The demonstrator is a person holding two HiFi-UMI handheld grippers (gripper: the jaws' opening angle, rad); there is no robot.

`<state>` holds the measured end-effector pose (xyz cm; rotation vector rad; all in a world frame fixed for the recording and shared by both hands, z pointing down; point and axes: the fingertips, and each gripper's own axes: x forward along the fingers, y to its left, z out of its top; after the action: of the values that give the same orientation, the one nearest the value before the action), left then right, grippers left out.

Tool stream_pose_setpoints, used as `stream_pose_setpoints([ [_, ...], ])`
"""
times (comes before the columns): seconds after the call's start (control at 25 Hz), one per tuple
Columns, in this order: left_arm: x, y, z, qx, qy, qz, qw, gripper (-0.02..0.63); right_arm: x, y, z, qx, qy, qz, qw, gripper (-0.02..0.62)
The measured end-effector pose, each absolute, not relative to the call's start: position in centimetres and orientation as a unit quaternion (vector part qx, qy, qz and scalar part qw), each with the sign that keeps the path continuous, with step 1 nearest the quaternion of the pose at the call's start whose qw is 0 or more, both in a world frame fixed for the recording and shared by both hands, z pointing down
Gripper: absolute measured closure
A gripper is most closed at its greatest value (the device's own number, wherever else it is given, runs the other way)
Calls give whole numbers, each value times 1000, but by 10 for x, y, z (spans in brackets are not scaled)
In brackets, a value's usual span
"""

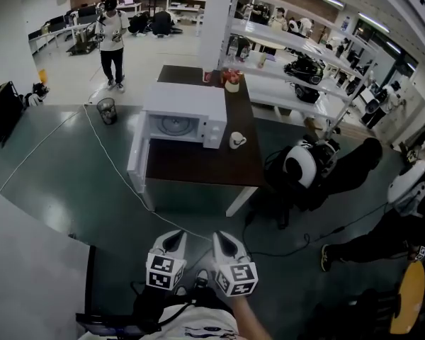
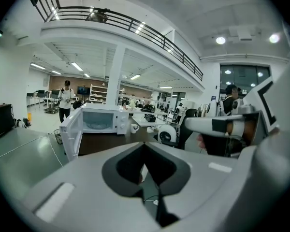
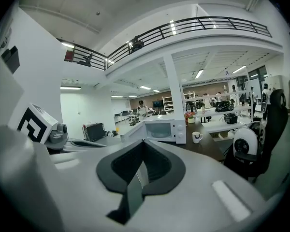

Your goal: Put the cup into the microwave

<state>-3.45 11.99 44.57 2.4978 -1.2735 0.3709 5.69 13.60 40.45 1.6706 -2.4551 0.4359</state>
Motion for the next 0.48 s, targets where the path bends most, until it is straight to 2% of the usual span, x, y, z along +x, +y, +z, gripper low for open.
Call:
stream_pose_setpoints([
  [0.48,-25,42,418,847,-502,114,128,607,78,59,390,530,-836,125,67,594],
])
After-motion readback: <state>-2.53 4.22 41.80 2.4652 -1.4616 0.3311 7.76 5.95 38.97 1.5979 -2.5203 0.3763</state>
